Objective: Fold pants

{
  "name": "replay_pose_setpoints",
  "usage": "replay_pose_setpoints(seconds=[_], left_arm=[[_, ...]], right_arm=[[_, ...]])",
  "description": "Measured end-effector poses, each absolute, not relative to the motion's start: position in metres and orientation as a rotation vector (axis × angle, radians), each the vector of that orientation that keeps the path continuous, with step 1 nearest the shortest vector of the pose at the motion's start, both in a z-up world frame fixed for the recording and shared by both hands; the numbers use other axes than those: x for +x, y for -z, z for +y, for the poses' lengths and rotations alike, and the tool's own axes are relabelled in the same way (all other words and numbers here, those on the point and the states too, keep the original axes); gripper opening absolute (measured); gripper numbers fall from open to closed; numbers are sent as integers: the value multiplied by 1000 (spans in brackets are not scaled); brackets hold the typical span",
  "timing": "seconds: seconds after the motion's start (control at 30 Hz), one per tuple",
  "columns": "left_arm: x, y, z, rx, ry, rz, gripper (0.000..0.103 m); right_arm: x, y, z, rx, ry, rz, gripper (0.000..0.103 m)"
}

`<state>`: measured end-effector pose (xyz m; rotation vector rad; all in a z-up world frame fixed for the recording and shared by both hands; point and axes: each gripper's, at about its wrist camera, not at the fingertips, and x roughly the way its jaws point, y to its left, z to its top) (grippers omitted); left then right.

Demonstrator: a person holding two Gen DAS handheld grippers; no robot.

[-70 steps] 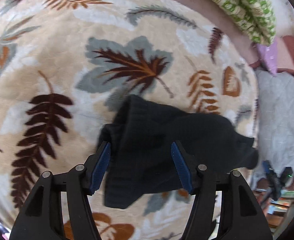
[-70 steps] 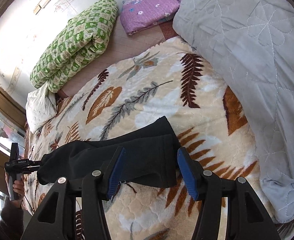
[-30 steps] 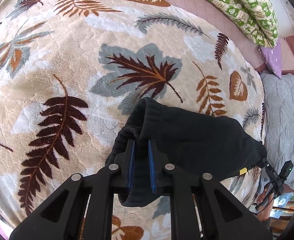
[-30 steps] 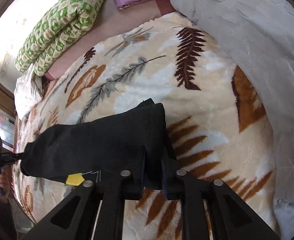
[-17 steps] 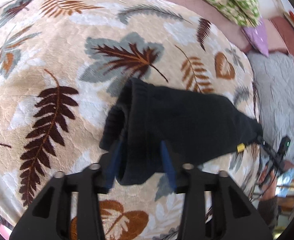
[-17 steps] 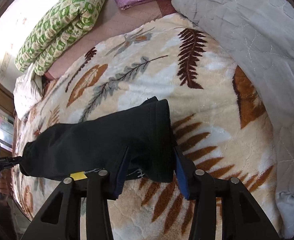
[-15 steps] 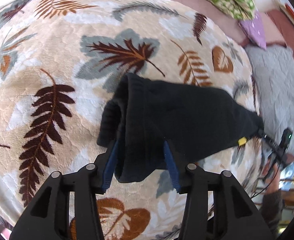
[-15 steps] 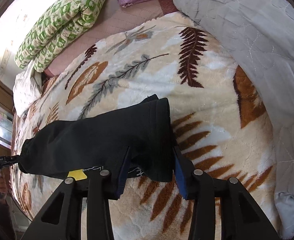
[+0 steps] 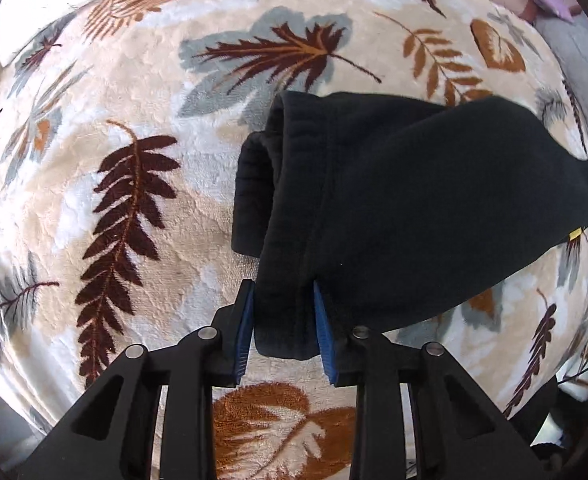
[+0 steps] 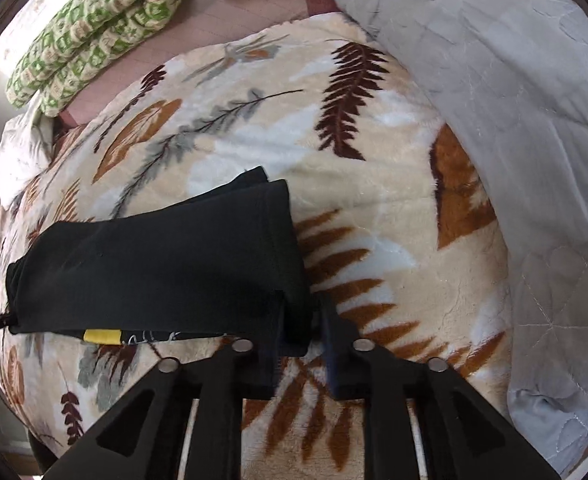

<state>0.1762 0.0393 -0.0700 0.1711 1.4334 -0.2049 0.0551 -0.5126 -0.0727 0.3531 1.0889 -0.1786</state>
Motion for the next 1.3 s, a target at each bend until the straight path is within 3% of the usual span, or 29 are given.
replay_pose_setpoints(seconds=[0.13, 0.43, 0.63, 0.7, 0.83, 0.93, 1.07, 1.3], left_arm=[[168, 47, 55, 80, 226, 1402, 39], [149, -20, 81, -66, 131, 1272, 40], [121, -33, 0, -108, 291, 1264, 40], [114, -29, -37, -88, 335, 1280, 47], [98, -18, -114, -38, 442, 1326, 48], [98, -12, -133, -35, 441, 1321, 48], [122, -12, -111, 24, 375, 1304, 48], [208, -9, 1, 14, 181, 1322, 48]], right_arm=[[47, 61, -515, 389, 175, 1069, 28], [11, 6, -509, 415, 142, 936, 36], [-6, -6, -506, 481, 107, 892, 41], [-9, -6, -507, 503, 100, 888, 41], [-14, -4, -513, 539, 97, 881, 44], [-17, -3, -516, 553, 104, 880, 48], [-8, -8, -504, 519, 28, 872, 48], [75, -12, -417, 450, -327, 902, 49]])
